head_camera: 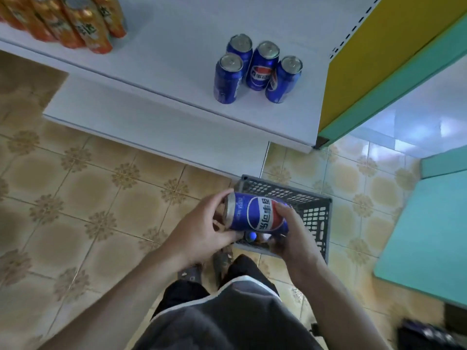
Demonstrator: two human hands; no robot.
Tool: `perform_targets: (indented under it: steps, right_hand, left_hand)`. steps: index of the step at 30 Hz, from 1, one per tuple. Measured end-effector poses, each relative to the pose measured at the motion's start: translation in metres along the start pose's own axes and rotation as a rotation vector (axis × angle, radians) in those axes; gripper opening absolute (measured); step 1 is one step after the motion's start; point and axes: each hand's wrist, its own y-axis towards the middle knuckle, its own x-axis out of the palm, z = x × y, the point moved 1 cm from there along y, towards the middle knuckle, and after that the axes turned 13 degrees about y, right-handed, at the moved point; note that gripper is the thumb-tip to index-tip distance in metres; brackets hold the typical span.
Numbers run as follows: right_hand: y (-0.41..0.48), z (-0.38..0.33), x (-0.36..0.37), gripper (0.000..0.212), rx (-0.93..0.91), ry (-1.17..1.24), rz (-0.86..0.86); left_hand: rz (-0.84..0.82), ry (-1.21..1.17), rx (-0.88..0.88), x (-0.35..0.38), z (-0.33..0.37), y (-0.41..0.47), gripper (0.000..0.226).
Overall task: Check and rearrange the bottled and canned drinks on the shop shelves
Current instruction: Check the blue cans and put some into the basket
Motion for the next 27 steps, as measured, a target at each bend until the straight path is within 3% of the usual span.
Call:
perform_targets:
  steps: [7,13,16,19,22,27]
  right_hand:
    - [0.034,0.027,-0.101,0.045,0.031,-0.141,0.112]
    - [0.150,0.058,-0.238,0.057,0.100,-0.226,0.181]
    - [0.214,0.083,-0.302,0.060,0.128,-0.305,0.276]
    - [0.275,0.110,-0.345,0.058,0.104,-0.438,0.340]
    - [0.337,0.138,-0.368,0.063,0.080,-0.687,0.292]
    - [0.429,0.193,-0.381,0.066,0.083,-1.179,0.172]
  left_hand:
    - [-0.064,-0.016,-0.198,0.080,0.006,0.017,0.041]
    - [-0.077,-0.109,-0.445,0.200,0.007,0.079,0.022]
    - [-0.113,-0.198,-0.556,0.285,0.012,0.114,0.021]
    - [-0.257,-0.162,-0.525,0.358,0.014,0.156,0.028]
    - [-0.358,-0.117,-0.503,0.408,0.002,0.205,0.031]
    - [-0.333,-0.030,-0.494,0.459,-0.046,0.269,0.031]
